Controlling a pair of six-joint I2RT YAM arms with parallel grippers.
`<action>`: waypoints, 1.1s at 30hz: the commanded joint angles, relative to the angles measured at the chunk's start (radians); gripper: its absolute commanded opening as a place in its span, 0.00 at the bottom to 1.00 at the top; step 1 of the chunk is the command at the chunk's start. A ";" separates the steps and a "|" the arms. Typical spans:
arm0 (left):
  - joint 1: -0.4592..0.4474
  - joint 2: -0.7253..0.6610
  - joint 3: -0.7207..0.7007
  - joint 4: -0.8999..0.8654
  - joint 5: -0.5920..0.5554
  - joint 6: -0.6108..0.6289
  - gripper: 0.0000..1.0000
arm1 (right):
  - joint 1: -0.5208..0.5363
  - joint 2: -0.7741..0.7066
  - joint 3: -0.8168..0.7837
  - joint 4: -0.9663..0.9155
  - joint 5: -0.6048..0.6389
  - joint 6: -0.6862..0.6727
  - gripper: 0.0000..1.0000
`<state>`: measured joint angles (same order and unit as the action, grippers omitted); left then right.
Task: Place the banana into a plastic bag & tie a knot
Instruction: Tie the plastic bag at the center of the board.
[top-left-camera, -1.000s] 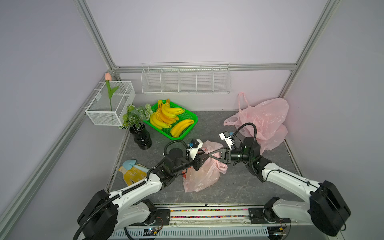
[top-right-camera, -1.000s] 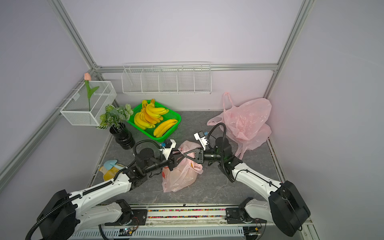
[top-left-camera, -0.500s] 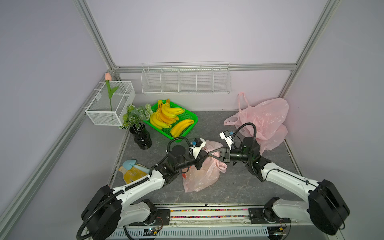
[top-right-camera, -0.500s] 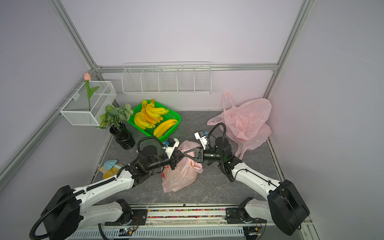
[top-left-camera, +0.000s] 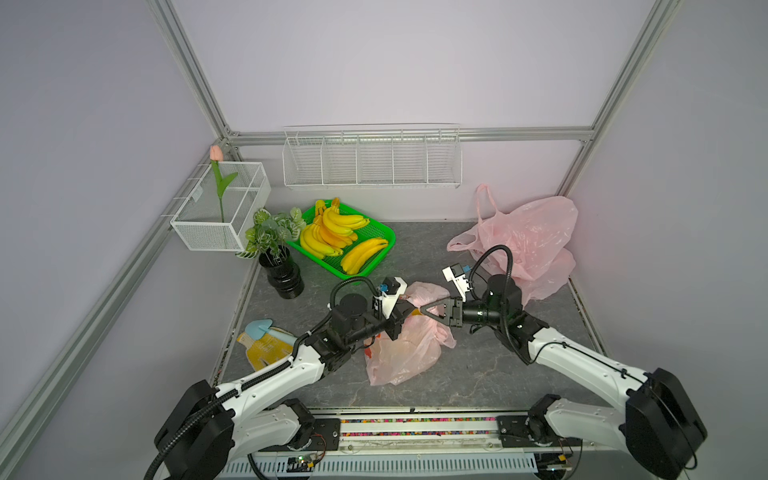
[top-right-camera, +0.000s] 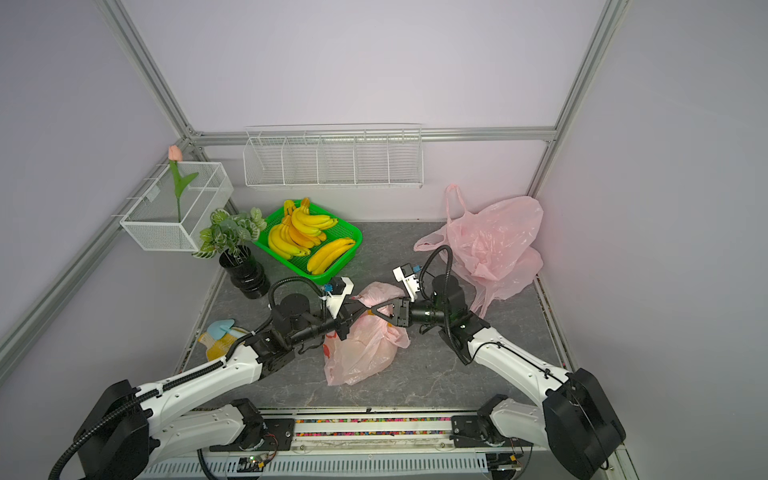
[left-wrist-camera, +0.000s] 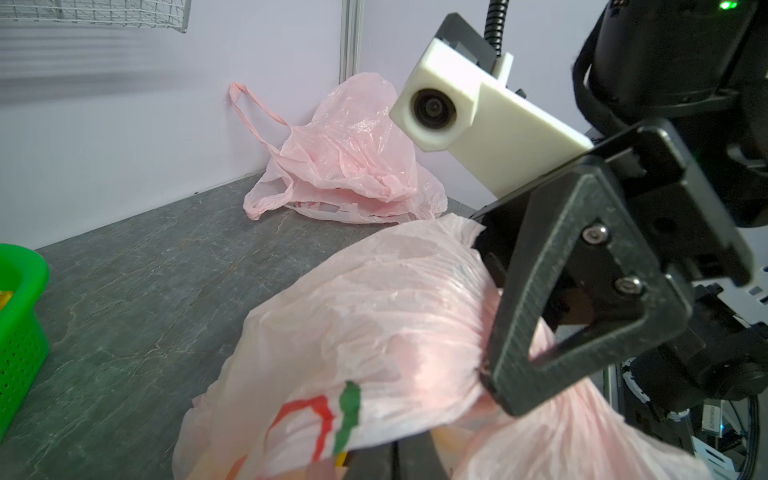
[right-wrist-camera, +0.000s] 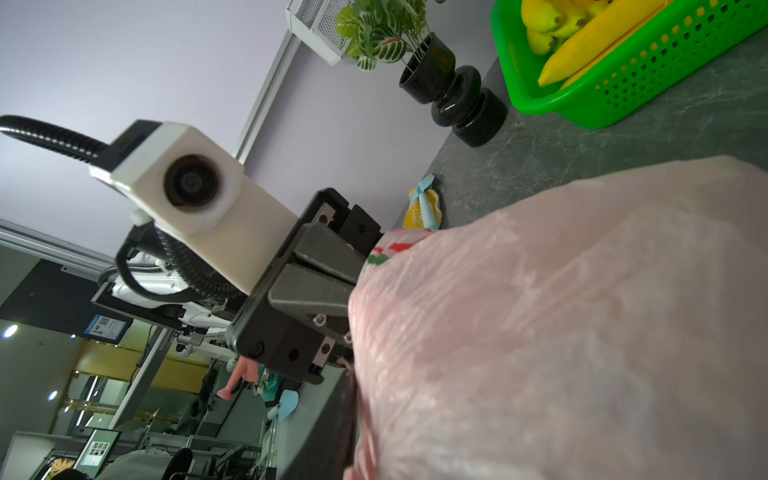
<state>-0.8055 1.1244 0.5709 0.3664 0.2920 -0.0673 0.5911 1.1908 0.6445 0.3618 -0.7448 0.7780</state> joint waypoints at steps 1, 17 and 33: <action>-0.003 -0.015 -0.006 -0.024 -0.014 0.022 0.00 | -0.005 -0.036 0.019 -0.064 0.033 -0.046 0.30; -0.003 -0.030 -0.029 -0.036 0.054 0.040 0.00 | -0.005 -0.063 0.032 -0.122 0.061 -0.081 0.07; -0.003 0.008 0.011 -0.011 -0.006 0.027 0.39 | 0.000 -0.043 0.021 -0.056 -0.008 -0.054 0.07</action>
<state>-0.8055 1.1149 0.5461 0.3420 0.2924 -0.0460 0.5900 1.1446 0.6582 0.2668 -0.7269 0.7177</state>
